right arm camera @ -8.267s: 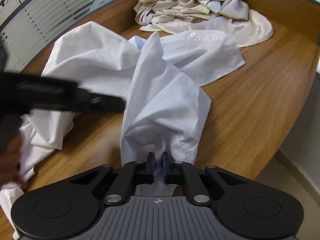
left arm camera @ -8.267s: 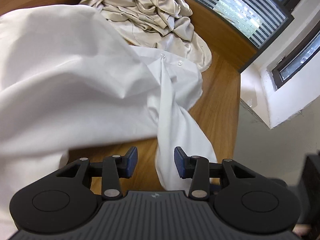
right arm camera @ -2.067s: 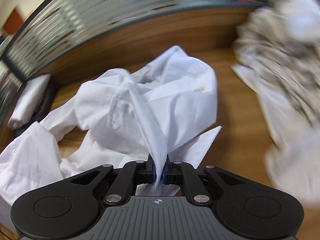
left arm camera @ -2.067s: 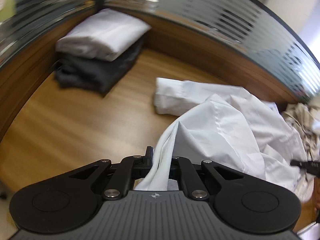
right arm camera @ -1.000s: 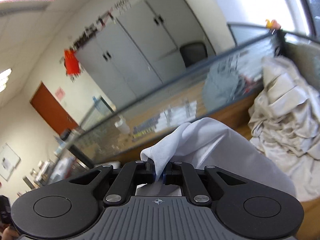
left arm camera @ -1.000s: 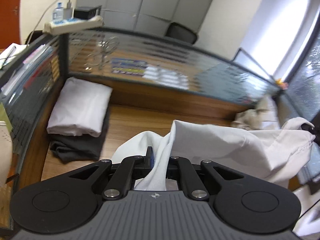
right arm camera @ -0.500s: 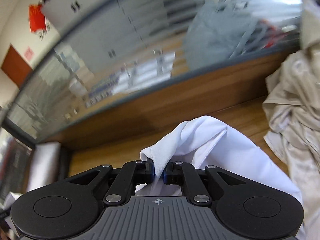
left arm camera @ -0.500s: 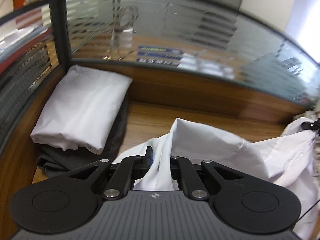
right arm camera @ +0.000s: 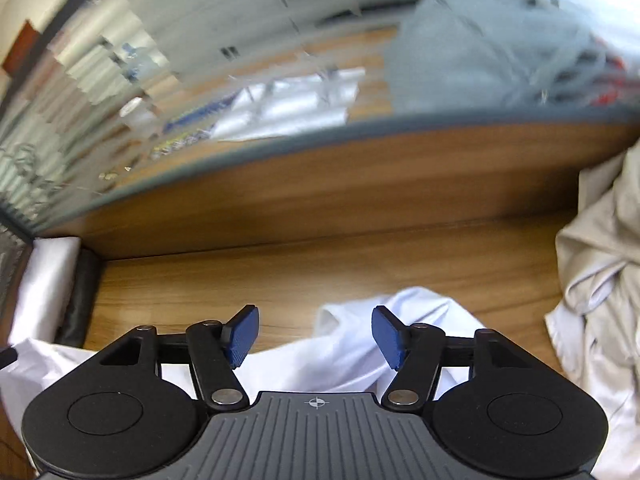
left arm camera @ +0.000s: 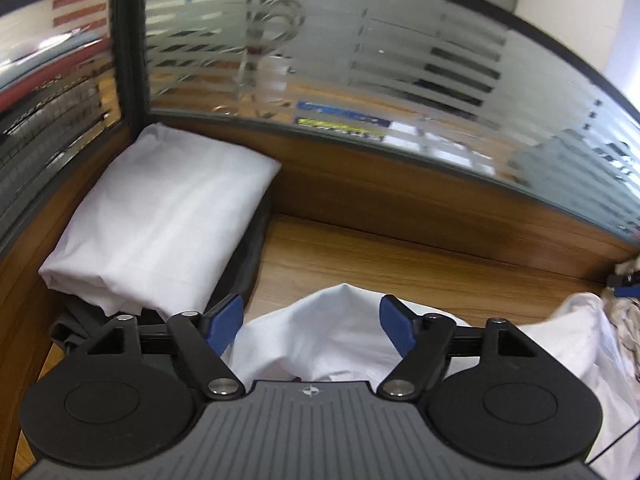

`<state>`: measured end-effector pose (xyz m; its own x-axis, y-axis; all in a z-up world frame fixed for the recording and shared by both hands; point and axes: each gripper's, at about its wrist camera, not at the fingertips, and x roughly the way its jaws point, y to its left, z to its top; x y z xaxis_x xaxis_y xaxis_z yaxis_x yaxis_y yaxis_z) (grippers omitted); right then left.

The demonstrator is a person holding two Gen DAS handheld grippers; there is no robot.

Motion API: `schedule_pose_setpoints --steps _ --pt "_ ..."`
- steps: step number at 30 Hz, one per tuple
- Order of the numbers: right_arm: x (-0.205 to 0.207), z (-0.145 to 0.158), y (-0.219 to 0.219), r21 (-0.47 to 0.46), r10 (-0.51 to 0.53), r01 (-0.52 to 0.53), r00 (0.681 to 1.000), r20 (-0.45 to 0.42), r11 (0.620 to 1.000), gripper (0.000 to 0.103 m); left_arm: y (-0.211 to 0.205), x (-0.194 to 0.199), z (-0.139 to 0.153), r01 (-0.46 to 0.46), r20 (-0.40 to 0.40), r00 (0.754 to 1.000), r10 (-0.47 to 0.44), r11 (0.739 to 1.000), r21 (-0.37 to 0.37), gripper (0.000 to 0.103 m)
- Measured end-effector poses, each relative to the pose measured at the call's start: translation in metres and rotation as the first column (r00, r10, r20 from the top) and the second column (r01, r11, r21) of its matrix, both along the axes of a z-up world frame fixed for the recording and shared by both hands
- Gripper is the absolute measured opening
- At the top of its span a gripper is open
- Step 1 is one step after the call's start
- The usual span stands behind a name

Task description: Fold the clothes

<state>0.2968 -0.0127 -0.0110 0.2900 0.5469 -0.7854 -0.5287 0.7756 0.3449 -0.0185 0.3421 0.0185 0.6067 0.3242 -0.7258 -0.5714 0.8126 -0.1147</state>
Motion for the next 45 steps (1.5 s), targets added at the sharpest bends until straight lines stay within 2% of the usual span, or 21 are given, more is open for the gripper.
schedule_pose_setpoints --steps 5,9,15,22,27,29,33,35,37,40,41,42,43,45 --pt "-0.036 0.022 -0.02 0.049 0.012 -0.013 1.0 0.005 0.999 0.069 -0.022 -0.023 0.004 0.06 0.003 0.998 -0.06 0.998 0.014 0.082" --pt "-0.062 0.023 -0.014 0.072 0.055 -0.053 0.998 -0.019 0.996 0.069 -0.037 -0.048 -0.003 0.086 -0.016 0.996 -0.086 0.996 0.005 0.083" --pt "-0.12 0.009 -0.008 0.102 0.095 -0.089 0.994 -0.06 0.991 0.069 -0.06 -0.093 -0.02 0.081 -0.034 0.996 -0.083 0.995 -0.055 0.085" --pt "-0.153 -0.028 0.019 0.145 0.14 -0.119 0.98 -0.144 0.982 0.068 -0.094 -0.144 -0.056 0.005 -0.109 0.994 -0.02 0.99 -0.138 0.085" --pt "-0.164 -0.041 0.044 0.184 0.169 -0.135 0.969 -0.183 0.974 0.068 -0.117 -0.175 -0.077 -0.056 -0.141 0.989 0.034 0.985 -0.16 0.085" --pt "-0.163 -0.044 0.054 0.201 0.175 -0.135 0.964 -0.198 0.97 0.068 -0.117 -0.186 -0.087 -0.089 -0.147 0.987 0.064 0.982 -0.166 0.085" --pt "-0.161 -0.053 0.076 0.22 0.187 -0.137 0.957 -0.224 0.966 0.069 -0.115 -0.207 -0.106 -0.121 -0.087 0.991 0.103 0.964 -0.239 0.085" --pt "-0.16 -0.058 0.085 0.235 0.203 -0.147 0.95 -0.235 0.961 0.069 -0.116 -0.213 -0.114 -0.161 -0.096 0.985 0.141 0.954 -0.254 0.083" --pt "-0.16 -0.063 0.091 0.24 0.216 -0.156 0.944 -0.248 0.958 0.069 -0.117 -0.218 -0.12 -0.195 -0.112 0.979 0.171 0.945 -0.262 0.079" --pt "-0.159 -0.07 0.099 0.218 0.213 -0.158 0.943 -0.256 0.963 0.066 -0.121 -0.223 -0.122 -0.193 -0.081 0.981 0.177 0.936 -0.296 0.069" --pt "-0.159 -0.072 0.101 0.216 0.22 -0.166 0.941 -0.256 0.962 0.064 -0.122 -0.223 -0.122 -0.191 -0.083 0.981 0.173 0.935 -0.299 0.05" --pt "-0.16 -0.073 0.103 0.214 0.234 -0.182 0.939 -0.253 0.96 0.057 -0.123 -0.223 -0.121 -0.189 -0.087 0.982 0.17 0.935 -0.302 0.019" --pt "-0.16 -0.073 0.105 0.216 0.254 -0.203 0.935 -0.246 0.955 0.049 -0.124 -0.222 -0.12 -0.182 -0.085 0.983 0.164 0.934 -0.308 0.008" --pt "-0.16 -0.069 0.109 0.232 0.295 -0.242 0.927 -0.233 0.942 0.002 -0.125 -0.222 -0.115 -0.176 -0.076 0.984 0.16 0.934 -0.31 0.005"
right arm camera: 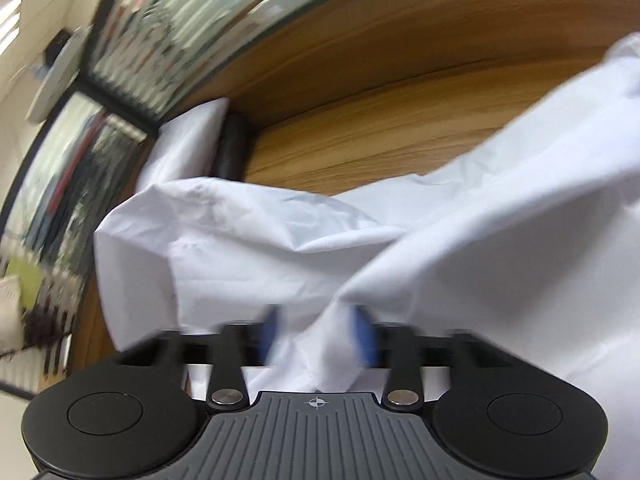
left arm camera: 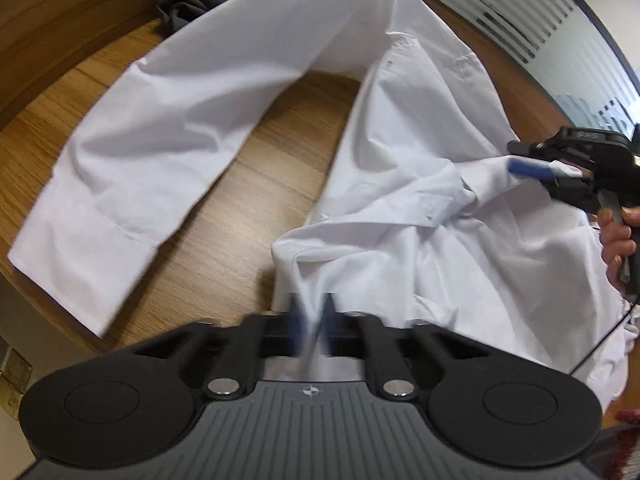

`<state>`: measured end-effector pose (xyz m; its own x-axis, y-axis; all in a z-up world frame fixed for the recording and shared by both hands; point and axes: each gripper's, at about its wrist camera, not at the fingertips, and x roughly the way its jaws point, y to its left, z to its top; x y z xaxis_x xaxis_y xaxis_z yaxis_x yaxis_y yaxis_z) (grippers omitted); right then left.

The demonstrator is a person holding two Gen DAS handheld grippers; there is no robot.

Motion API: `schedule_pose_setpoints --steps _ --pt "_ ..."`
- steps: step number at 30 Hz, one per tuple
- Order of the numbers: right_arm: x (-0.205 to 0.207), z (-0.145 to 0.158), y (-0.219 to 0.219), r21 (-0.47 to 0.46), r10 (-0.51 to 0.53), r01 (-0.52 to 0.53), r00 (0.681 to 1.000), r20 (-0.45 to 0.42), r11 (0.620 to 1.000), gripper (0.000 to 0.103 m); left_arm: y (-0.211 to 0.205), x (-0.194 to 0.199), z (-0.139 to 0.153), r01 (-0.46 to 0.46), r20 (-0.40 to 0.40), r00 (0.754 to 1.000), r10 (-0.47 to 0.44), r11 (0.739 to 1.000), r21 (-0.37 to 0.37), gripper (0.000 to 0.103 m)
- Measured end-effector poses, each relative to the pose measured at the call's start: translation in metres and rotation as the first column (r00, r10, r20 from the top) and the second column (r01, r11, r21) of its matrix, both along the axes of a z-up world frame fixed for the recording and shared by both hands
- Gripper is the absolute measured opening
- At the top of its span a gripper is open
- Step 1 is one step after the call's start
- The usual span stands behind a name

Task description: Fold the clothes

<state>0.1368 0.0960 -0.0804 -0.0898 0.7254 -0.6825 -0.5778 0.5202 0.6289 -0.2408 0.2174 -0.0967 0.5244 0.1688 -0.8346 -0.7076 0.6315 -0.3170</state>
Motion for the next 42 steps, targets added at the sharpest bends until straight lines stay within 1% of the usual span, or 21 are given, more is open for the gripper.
schedule_pose_setpoints --steps 3,6,8,11,13,14,15,17,19,20,21,24,25,29,32,34,35,36,37,38,42 --pt "0.005 0.022 0.002 0.05 0.006 -0.008 0.999 0.051 0.999 0.002 0.004 -0.005 0.02 -0.015 0.043 0.999 0.015 1.0 -0.005 0.004" --pt "0.016 0.056 0.004 0.125 0.012 -0.023 0.995 0.094 0.992 0.002 0.006 -0.006 0.054 0.016 0.072 0.997 -0.02 0.998 0.053 0.004" --pt "0.027 0.076 0.009 0.127 0.037 -0.053 0.992 0.125 0.991 0.002 0.008 -0.004 0.073 0.045 0.077 0.996 -0.051 0.995 0.086 0.004" --pt "0.041 0.087 0.016 0.078 0.083 -0.095 0.987 0.136 0.992 0.007 0.009 0.002 0.094 0.065 0.075 0.994 -0.075 0.99 0.122 0.004" --pt "0.043 0.078 0.014 0.04 0.1 -0.104 0.99 0.098 0.994 0.01 0.008 0.006 0.106 0.076 0.074 0.993 -0.087 0.987 0.144 0.004" --pt "0.041 0.072 0.013 0.021 0.106 -0.108 0.991 0.08 0.994 0.016 0.007 0.008 0.111 0.079 0.072 0.993 -0.09 0.985 0.153 0.004" --pt "0.037 0.065 0.011 0.004 0.11 -0.111 0.992 0.067 0.994 0.029 0.007 0.011 0.116 0.081 0.07 0.993 -0.094 0.983 0.162 0.004" --pt "0.027 0.05 0.003 -0.022 0.113 -0.112 0.993 0.041 0.993 0.043 0.007 0.015 0.123 0.075 0.067 0.994 -0.087 0.983 0.169 0.004" --pt "0.015 0.034 -0.002 -0.038 0.114 -0.114 0.993 0.01 0.993 0.048 0.008 0.019 0.129 0.069 0.064 0.995 -0.082 0.982 0.177 0.004" --pt "0.01 0.026 -0.002 -0.048 0.112 -0.112 0.994 -0.004 0.993 0.056 0.009 0.021 0.132 0.067 0.062 0.995 -0.08 0.981 0.182 0.004" --pt "0.006 0.018 -0.002 -0.058 0.104 -0.104 0.995 -0.01 0.993 0.061 0.009 0.023 0.135 0.067 0.059 0.995 -0.079 0.98 0.187 0.004" --pt "-0.001 -0.005 -0.004 -0.071 0.052 -0.054 0.998 -0.028 0.996 0.064 0.012 0.027 0.145 0.065 0.045 0.996 -0.076 0.975 0.213 0.004" --pt "0.0 -0.012 -0.004 -0.065 0.021 -0.025 0.998 -0.053 0.998 0.065 0.013 0.029 0.149 0.064 0.039 0.996 -0.074 0.972 0.224 0.004" --pt "0.011 -0.033 -0.009 -0.023 -0.101 0.099 0.981 -0.168 0.995 0.065 0.017 0.029 0.162 0.044 0.029 0.998 -0.054 0.962 0.268 0.004" --pt "0.019 -0.04 -0.014 -0.029 -0.182 0.18 0.964 -0.196 0.983 0.065 0.023 0.026 0.172 0.016 0.035 0.999 -0.027 0.96 0.28 0.004" --pt "0.024 -0.04 -0.016 -0.006 -0.185 0.188 0.961 -0.204 0.982 0.065 0.027 0.025 0.178 0.009 0.039 0.999 -0.021 0.96 0.28 0.004" --pt "0.026 -0.04 -0.017 0.006 -0.187 0.192 0.96 -0.208 0.981 0.054 0.03 0.025 0.181 0.006 0.04 0.999 -0.018 0.96 0.28 0.004" --pt "0.028 -0.039 -0.017 0.018 -0.184 0.192 0.96 -0.212 0.981 0.03 0.031 0.025 0.185 0.007 0.039 0.999 -0.019 0.958 0.287 0.004" --pt "0.032 -0.032 -0.015 0.037 -0.161 0.173 0.963 -0.218 0.984 0.026 0.031 0.025 0.189 0.01 0.036 0.999 -0.022 0.955 0.295 0.004" --pt "0.037 -0.025 -0.013 0.057 -0.139 0.155 0.965 -0.224 0.986 0.018 0.033 0.026 0.193 0.017 0.039 0.999 -0.03 0.956 0.294 0.004" --pt "0.065 0.024 -0.004 0.151 -0.086 0.127 0.964 -0.253 0.98 0.013 0.038 0.033 0.215 0.096 0.095 0.988 -0.123 0.963 0.252 0.004"
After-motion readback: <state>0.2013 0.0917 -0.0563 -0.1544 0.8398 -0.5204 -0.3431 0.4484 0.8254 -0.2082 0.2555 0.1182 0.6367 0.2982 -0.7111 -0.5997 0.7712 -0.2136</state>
